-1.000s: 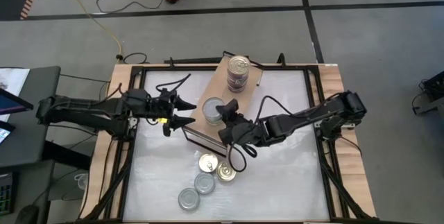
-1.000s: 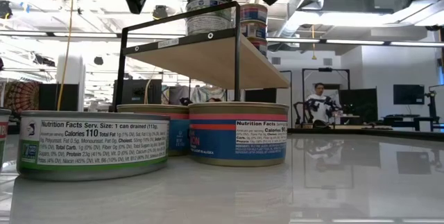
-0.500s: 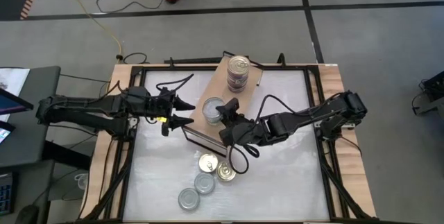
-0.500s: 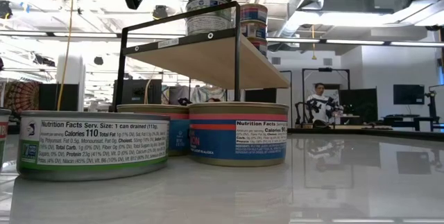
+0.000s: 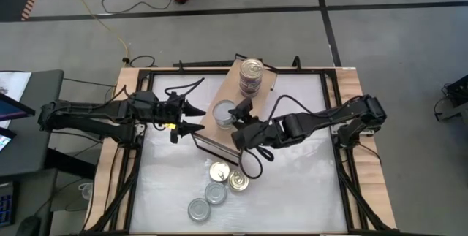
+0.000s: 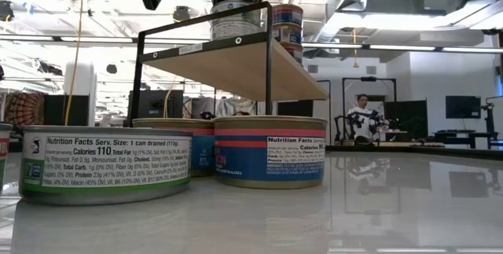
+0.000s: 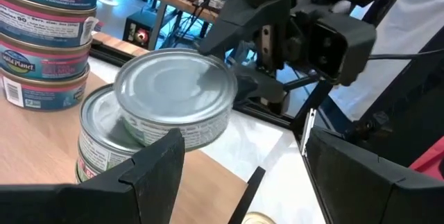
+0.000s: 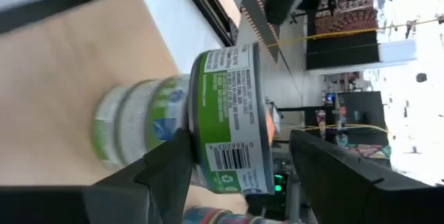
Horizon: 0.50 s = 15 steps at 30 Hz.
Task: Stack canned seafood by type on shelf
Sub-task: Stack the green tuna can on top of the stacked green tuna cans on the shelf
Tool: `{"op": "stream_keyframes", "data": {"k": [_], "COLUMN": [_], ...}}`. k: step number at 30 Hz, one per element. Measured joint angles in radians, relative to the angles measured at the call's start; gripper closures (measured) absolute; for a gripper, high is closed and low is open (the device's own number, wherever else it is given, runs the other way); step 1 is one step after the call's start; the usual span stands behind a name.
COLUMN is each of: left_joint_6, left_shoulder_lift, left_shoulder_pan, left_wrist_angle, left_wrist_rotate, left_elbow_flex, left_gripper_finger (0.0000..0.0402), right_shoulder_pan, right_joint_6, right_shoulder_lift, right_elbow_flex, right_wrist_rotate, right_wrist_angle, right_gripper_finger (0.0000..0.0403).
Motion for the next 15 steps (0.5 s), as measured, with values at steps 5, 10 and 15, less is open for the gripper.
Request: {"op": "stream_keyframes", "data": {"k": [5,10,15], "left_joint_6": [0.003,0.015,0.016], "left_shoulder_lift": [0.001,0.018,0.035], "left_shoulder_pan": [0.0,0.0,0.0], "left_wrist_angle": [0.003,0.006,0.003], "left_wrist_rotate": [0.0,0.0,0.006], "left_elbow_flex": [0.0,0.0,0.0], "left_gripper_finger": [0.0114,0.0114,0.0114], "right_shoulder_pan": [-0.023,-0.04,-0.057], "right_joint_6": [0.025,-0.021,-0.055], "right_shoulder_lift": [-0.008,-0.008,-0.008], "right_elbow_flex": [0.009,0.01,0.009], "right_wrist_rotate": [0.001,0.009,0.048], "right_wrist_angle": [-0.069,-0.093,-0.098], "right_gripper_finger": [0.0126,0.0126,0.0126]}}
